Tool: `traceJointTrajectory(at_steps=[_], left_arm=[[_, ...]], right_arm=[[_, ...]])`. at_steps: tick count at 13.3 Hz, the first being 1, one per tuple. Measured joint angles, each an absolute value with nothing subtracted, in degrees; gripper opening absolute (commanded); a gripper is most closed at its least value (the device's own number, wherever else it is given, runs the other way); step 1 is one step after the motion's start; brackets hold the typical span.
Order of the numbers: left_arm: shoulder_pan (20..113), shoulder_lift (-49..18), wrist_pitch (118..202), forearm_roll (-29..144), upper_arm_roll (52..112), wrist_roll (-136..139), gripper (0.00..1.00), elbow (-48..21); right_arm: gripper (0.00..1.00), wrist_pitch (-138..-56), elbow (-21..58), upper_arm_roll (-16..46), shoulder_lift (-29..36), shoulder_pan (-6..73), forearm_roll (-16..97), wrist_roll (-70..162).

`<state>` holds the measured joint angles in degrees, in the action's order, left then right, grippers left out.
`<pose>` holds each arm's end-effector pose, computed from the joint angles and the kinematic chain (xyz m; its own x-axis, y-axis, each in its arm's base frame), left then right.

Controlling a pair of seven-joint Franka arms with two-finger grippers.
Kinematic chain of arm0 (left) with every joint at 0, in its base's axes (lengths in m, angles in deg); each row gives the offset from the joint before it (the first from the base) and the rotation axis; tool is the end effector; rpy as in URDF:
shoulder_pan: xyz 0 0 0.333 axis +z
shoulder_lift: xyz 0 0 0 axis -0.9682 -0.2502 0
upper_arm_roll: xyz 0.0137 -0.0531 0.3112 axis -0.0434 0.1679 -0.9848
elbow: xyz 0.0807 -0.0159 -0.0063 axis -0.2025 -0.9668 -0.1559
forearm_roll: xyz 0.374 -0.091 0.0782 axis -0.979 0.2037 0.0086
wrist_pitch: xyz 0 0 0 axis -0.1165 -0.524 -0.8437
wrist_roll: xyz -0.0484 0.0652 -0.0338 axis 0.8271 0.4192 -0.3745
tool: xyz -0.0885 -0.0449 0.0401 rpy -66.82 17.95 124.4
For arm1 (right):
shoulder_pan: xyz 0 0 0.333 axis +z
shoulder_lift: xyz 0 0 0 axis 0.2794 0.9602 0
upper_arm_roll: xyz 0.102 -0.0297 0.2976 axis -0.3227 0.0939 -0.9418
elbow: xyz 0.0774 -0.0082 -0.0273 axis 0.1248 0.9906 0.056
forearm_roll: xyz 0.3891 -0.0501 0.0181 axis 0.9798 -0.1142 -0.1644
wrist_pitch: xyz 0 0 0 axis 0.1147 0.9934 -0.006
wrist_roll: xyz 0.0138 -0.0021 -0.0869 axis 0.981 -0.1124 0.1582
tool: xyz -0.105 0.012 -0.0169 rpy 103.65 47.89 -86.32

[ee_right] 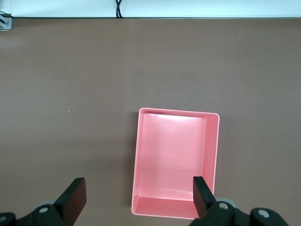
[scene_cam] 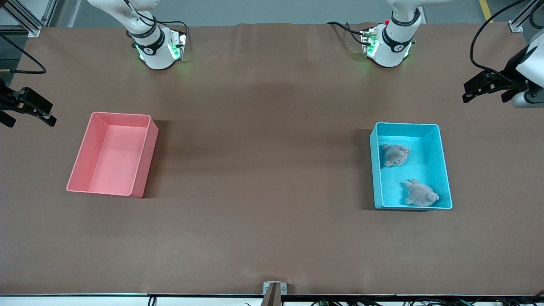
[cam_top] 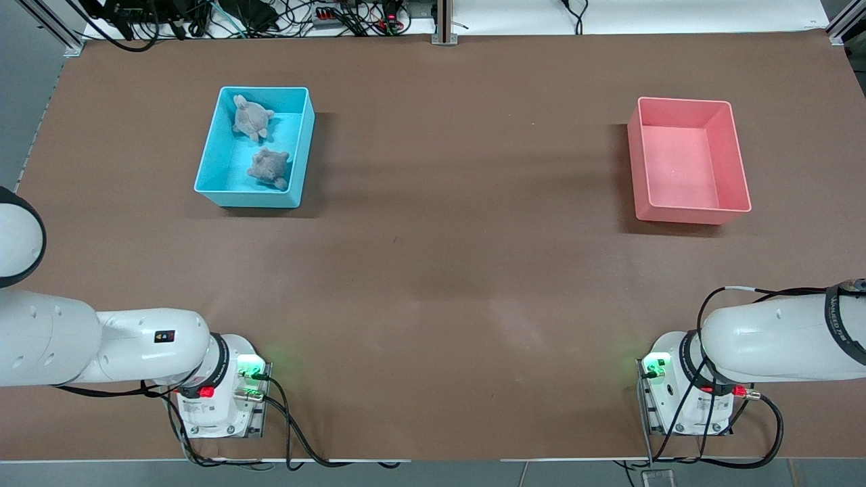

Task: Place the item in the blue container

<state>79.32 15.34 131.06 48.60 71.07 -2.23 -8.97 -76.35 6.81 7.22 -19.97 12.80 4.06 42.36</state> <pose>0.5197 -0.0326 0.6294 0.9994 -0.0057 -0.0345 -0.0061 -0.9999 -0.0125 0.5616 -0.0095 0.6617 0.9894 0.0059 0.1453 0.0066 -1.0000 -0.0042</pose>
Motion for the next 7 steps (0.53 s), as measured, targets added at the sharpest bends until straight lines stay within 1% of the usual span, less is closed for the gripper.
traceJointTrajectory(at_steps=[2, 7], left_arm=[[80.54, 15.50, 131.07, 48.61, 72.93, -1.43, 1.00, -9.02], [81.12, 15.65, 131.45, 48.60, 73.01, -1.43, 1.00, -8.99]], right_arm=[[1.00, -76.35, 6.81, 7.20, -19.97, 12.80, 4.06, 42.36], [1.00, -76.35, 6.81, 7.20, -19.97, 12.80, 4.06, 42.36]])
